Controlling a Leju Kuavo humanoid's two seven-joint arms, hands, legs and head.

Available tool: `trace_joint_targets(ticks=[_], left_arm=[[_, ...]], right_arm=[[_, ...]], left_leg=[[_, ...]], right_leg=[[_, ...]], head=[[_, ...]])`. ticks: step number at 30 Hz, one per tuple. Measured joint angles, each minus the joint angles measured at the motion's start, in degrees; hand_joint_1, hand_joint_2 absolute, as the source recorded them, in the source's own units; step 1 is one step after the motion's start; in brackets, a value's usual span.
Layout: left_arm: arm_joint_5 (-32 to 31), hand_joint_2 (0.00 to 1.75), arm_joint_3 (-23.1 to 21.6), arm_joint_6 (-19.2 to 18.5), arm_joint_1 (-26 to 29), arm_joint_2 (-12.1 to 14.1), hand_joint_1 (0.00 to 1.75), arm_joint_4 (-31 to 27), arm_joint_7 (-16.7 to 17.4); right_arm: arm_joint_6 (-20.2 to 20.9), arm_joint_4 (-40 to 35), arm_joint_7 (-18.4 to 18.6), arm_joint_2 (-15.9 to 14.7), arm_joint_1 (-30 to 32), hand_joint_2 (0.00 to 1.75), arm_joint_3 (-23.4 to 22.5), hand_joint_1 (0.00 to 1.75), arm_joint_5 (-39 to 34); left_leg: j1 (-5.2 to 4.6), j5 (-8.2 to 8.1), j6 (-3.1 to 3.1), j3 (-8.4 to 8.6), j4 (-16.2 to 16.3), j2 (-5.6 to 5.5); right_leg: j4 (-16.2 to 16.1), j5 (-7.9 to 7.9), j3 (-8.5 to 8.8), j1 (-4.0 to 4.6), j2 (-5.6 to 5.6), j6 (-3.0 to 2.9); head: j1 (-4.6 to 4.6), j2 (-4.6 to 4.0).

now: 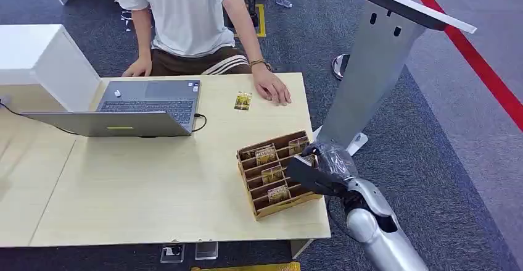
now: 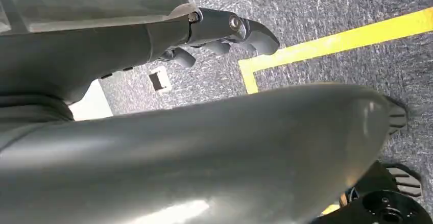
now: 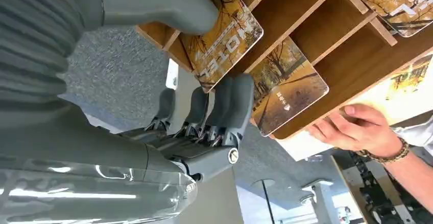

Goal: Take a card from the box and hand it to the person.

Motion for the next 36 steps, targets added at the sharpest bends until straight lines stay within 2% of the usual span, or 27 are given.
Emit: trace_joint_targets(ticks=[2,3,5,7,8,9,10,18,26,27,36], left_arm=[[-0.13,0.00,-0.02,-0.07,-0.05,0.00,0.00,0.00,0.00],[-0.15,0.00,-0.07,-0.09,-0.10,0.00,0.00,0.00,0.00],[-0.22,0.00,-0.15,-0.11,-0.15,0.00,0.00,0.00,0.00],[-0.29,0.00,-0.17,-0.11,-0.18,0.00,0.00,0.00,0.02],[-0.29,0.00,-0.17,-0.11,-0.19,0.00,0.00,0.00,0.02],[-0.29,0.00,-0.20,-0.11,-0.19,0.00,0.00,0.00,0.02],[-0.29,0.00,-0.20,-0.11,-0.19,0.00,0.00,0.00,0.02],[-0.31,0.00,-0.20,-0.13,-0.21,0.00,0.00,0.00,0.02],[-0.31,0.00,-0.20,-0.13,-0.20,0.00,0.00,0.00,0.02],[-0.31,1.75,-0.20,-0.13,-0.20,0.00,0.00,0.00,0.02],[-1.07,1.75,-0.31,-0.02,-0.17,0.00,0.00,0.00,-0.56]], right_arm=[[-0.07,0.02,0.02,-0.02,0.00,1.75,0.00,0.66,-0.13],[-0.09,0.04,0.02,-0.02,0.00,1.75,0.00,0.72,-0.15],[-0.11,0.04,0.11,-0.02,0.02,1.75,0.00,0.72,-0.15],[-0.13,0.04,0.28,-0.02,0.03,1.75,0.00,0.99,-0.15],[-0.15,0.07,0.31,-0.02,0.06,1.75,0.00,0.99,-0.17],[-0.15,0.13,0.31,-0.02,0.07,1.75,0.00,1.22,-0.18],[-0.15,0.13,0.31,-0.02,0.10,1.75,0.02,1.34,-0.17],[-0.20,0.31,0.28,-0.04,0.10,1.75,0.02,1.47,-0.20],[-0.20,0.31,0.26,-0.04,0.10,1.75,0.04,1.47,-0.20],[-0.20,0.31,0.26,-0.04,0.10,1.75,0.04,1.48,-0.20],[-0.07,0.31,0.15,-0.02,0.05,1.75,0.11,1.48,-0.20]], left_leg=[[0.00,0.00,0.00,0.00,0.00,0.00],[0.00,0.00,0.00,0.00,0.00,0.00],[0.00,0.00,0.00,0.00,0.00,0.00],[0.00,0.00,0.00,0.00,0.00,0.00],[0.00,0.00,0.00,0.00,0.00,0.00],[0.00,0.00,0.00,0.00,0.00,0.00],[0.00,0.00,0.00,0.00,0.00,0.00],[0.00,0.00,0.00,0.00,0.00,0.00],[0.00,0.01,0.00,0.01,0.00,0.00],[0.00,0.01,0.00,0.01,0.00,0.00],[0.00,0.00,0.00,0.00,0.00,0.00]], right_leg=[[0.00,0.00,0.00,0.00,0.00,0.00],[0.00,0.00,0.00,0.00,0.00,0.00],[0.00,0.00,0.00,0.00,0.00,0.00],[0.00,0.00,0.00,0.00,0.00,0.00],[0.00,0.00,0.00,0.00,0.00,0.00],[0.00,0.00,0.00,0.00,0.00,0.00],[0.00,0.00,0.00,0.00,0.00,0.00],[0.00,0.00,-0.01,0.00,0.01,0.00],[0.00,0.01,0.01,0.00,0.01,0.00],[0.00,0.01,0.01,0.00,0.01,0.00],[0.00,0.01,0.01,0.00,0.01,0.00]], head=[[-0.02,0.00],[0.00,0.00],[0.00,0.00],[0.00,0.00],[0.00,0.00],[0.02,0.00],[0.00,0.00],[0.00,0.00],[0.02,0.00],[0.02,0.00],[0.00,0.00]])
